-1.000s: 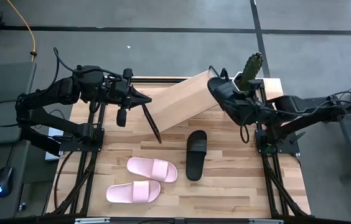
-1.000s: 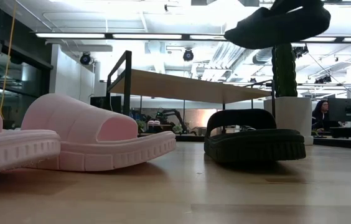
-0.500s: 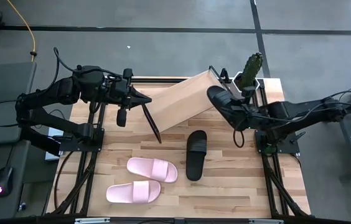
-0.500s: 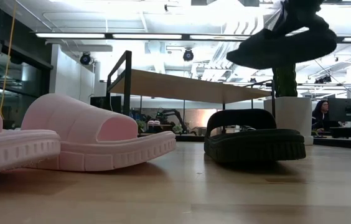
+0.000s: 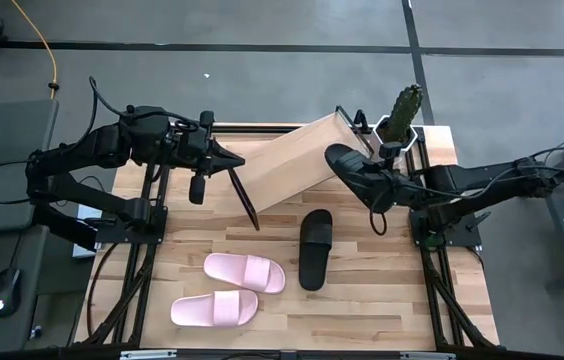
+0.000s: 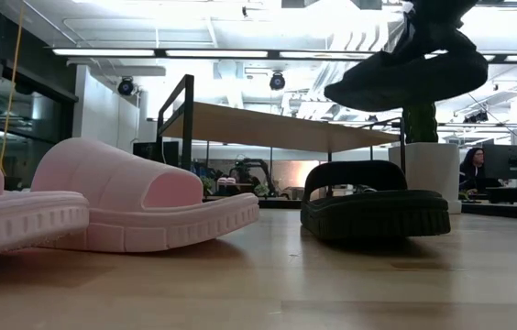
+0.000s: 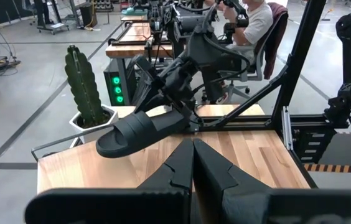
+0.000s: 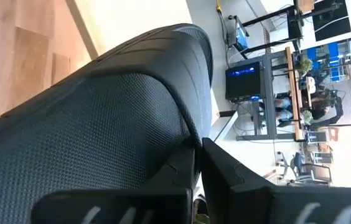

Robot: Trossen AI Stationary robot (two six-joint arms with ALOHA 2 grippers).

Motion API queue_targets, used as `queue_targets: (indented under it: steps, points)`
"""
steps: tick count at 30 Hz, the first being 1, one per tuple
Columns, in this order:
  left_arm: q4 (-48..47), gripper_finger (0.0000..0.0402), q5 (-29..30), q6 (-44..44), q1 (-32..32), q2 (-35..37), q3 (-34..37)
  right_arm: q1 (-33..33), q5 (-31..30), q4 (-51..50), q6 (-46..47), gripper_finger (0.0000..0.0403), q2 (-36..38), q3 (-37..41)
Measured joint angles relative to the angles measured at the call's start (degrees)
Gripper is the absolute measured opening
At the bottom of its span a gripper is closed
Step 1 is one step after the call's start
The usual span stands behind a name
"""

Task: Pick and place slides into the shelf
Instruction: Put the right black slide on the shelf

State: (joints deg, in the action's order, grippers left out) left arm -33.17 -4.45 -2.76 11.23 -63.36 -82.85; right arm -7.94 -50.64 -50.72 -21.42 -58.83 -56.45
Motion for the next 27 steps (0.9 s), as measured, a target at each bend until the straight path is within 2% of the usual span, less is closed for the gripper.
queue_targets:
  steps: [8, 16, 27]
  points:
    - [0.16, 0.0001, 0.00, 0.00, 0.00, -0.26, 0.00, 3.18, 1.17, 0.97, -2.08, 0.0000, -1.04, 0.25]
    - [0.12, 0.0001, 0.00, 0.00, 0.00, -0.30, 0.00, 8.39, 2.16, 13.00, -12.11, 0.0000, -1.22, 5.62]
    - [0.09, 0.0001, 0.00, 0.00, 0.00, -0.30, 0.00, 18.68, 12.35, 22.16, -20.21, 0.0000, -1.22, 5.97]
